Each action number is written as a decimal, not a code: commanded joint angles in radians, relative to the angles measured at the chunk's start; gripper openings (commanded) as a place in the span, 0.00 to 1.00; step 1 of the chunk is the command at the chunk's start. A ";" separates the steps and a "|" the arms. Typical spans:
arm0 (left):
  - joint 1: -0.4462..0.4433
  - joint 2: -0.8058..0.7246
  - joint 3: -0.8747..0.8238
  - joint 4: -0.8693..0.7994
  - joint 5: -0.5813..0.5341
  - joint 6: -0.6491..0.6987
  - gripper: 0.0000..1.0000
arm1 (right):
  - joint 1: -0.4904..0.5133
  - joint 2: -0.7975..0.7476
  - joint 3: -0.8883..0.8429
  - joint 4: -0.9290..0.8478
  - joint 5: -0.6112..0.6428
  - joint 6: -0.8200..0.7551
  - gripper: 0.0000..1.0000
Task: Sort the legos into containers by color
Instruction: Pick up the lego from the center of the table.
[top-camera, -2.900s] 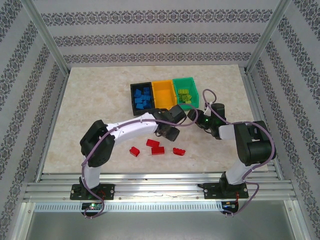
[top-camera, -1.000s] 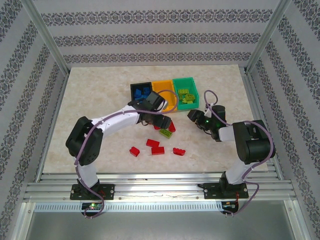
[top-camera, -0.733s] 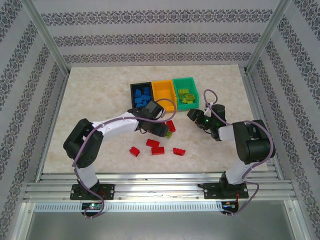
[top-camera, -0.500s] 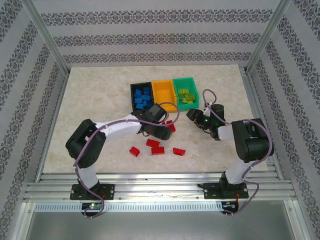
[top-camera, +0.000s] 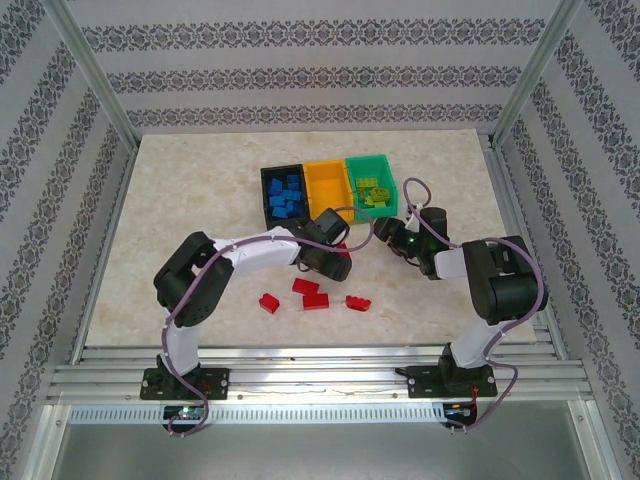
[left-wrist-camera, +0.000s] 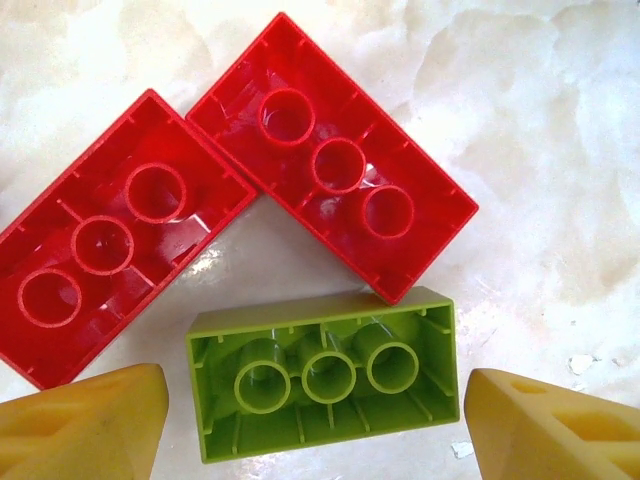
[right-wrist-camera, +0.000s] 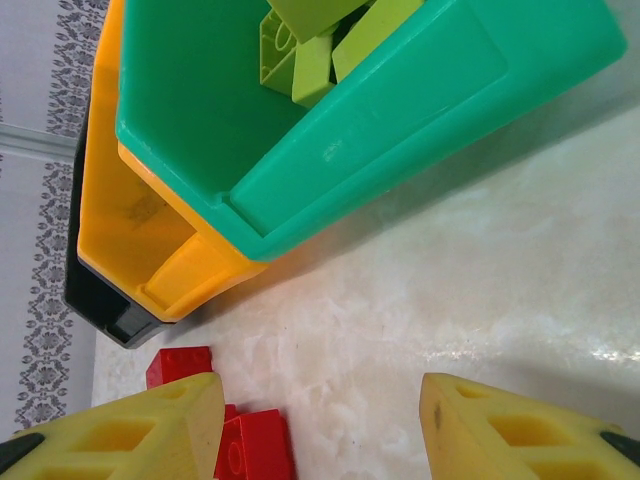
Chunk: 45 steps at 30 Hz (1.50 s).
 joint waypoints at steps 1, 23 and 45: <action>-0.023 0.021 0.031 -0.054 -0.024 0.027 0.78 | -0.009 -0.007 0.017 -0.011 -0.010 -0.023 0.55; -0.049 0.076 0.070 -0.096 -0.059 0.002 0.73 | -0.012 -0.005 0.014 -0.005 -0.018 -0.017 0.57; -0.030 -0.054 0.106 0.076 -0.047 -0.022 0.65 | -0.022 -0.016 -0.003 0.014 -0.013 -0.004 0.57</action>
